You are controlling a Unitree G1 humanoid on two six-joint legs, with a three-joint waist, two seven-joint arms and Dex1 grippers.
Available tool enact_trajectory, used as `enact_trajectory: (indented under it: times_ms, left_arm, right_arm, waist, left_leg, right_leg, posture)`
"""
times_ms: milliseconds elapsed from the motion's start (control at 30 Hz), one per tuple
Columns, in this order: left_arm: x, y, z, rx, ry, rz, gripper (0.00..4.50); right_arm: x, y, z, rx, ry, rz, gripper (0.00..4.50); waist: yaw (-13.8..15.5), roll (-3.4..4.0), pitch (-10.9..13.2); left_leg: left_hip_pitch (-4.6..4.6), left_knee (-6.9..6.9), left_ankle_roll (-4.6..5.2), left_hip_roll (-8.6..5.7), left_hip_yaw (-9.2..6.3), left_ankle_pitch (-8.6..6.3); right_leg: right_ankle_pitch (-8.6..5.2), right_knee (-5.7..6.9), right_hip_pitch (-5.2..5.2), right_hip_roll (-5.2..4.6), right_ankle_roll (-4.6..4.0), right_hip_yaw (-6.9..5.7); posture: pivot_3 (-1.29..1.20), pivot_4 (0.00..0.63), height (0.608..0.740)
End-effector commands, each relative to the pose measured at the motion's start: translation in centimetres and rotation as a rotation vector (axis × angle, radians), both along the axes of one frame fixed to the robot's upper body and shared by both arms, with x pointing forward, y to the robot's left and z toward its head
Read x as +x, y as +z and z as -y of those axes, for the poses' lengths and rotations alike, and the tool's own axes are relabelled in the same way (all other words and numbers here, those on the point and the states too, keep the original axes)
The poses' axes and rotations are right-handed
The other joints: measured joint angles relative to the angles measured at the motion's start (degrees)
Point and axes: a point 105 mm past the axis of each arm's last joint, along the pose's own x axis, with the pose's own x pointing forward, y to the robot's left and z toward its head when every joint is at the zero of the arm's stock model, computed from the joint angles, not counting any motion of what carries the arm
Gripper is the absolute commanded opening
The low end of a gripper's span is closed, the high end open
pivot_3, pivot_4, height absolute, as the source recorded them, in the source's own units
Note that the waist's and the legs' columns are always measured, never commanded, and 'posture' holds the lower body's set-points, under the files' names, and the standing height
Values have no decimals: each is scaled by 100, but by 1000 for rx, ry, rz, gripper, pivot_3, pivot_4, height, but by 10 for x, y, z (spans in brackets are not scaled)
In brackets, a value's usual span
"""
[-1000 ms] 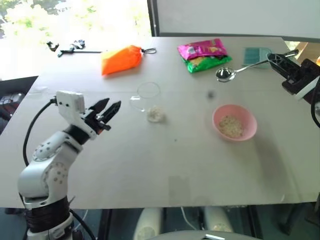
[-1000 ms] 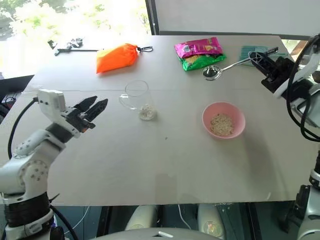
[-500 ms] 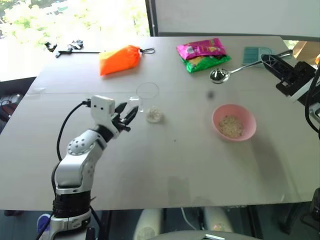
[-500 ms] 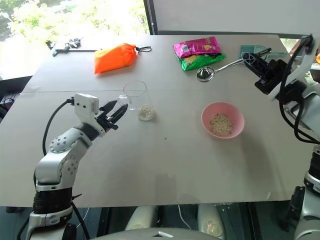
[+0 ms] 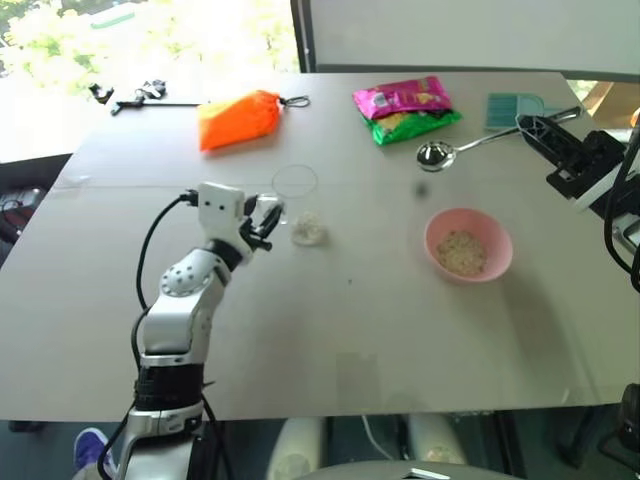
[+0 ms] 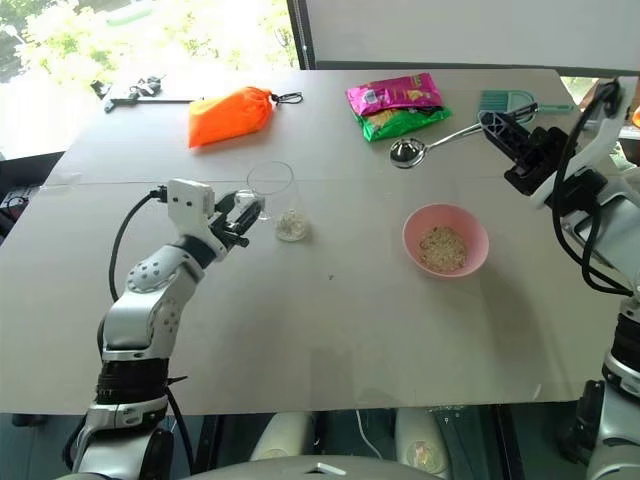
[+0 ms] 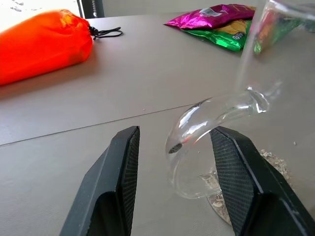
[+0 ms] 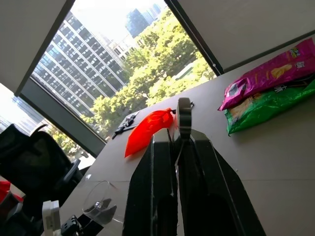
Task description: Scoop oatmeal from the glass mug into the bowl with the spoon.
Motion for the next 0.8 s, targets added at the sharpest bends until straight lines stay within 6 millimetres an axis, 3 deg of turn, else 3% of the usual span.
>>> enact_trajectory:
  times_ms: [33, 133, 333, 433, 667, 800]
  left_arm:
    - [1, 12, 0, 7, 8, 57, 1540]
    - [3, 12, 0, -1, 12, 59, 785]
    - [7, 15, 2, -13, 7, 64, 785]
    - [9, 14, 2, -12, 16, 64, 38]
    - [10, 20, 6, -20, 12, 79, 38]
    - [14, 40, 14, -24, -3, 137, 38]
  right_arm:
    - [-10, 17, 0, 8, 2, 78, 0]
    - [-11, 15, 0, 3, 1, 76, 0]
    - [-11, 13, -1, 2, -5, 74, 0]
    - [-12, 12, -2, -1, -5, 72, 0]
    - [-12, 12, -3, -4, 4, 73, 0]
    - [-15, 11, -20, -78, 55, 86, 0]
  waist:
    - [2, 0, 0]
    - [6, 0, 0]
    - [5, 0, 0]
    - [2, 0, 0]
    - [6, 0, 0]
    - [6, 0, 0]
  left_leg:
    - [0, 0, 0, 0, 0, 0]
    - [0, 0, 0, -1, 0, 0]
    - [0, 0, 0, -1, 0, 0]
    - [0, 0, 0, -1, 0, 0]
    - [0, 0, 0, -2, -1, 0]
    - [-2, 0, 0, -2, -1, 0]
  right_leg:
    - [0, 0, 0, 0, 0, 0]
    - [0, 0, 0, -1, 0, 0]
    - [0, 0, 0, -1, 0, 0]
    - [0, 0, 0, -1, 0, 0]
    - [0, 0, 0, -1, 0, -1]
    - [0, 0, 0, -1, 0, -2]
  posture:
    - [0, 150, 740]
    - [0, 150, 740]
    - [0, 150, 740]
    - [0, 150, 740]
    - [0, 150, 740]
    - [0, 150, 740]
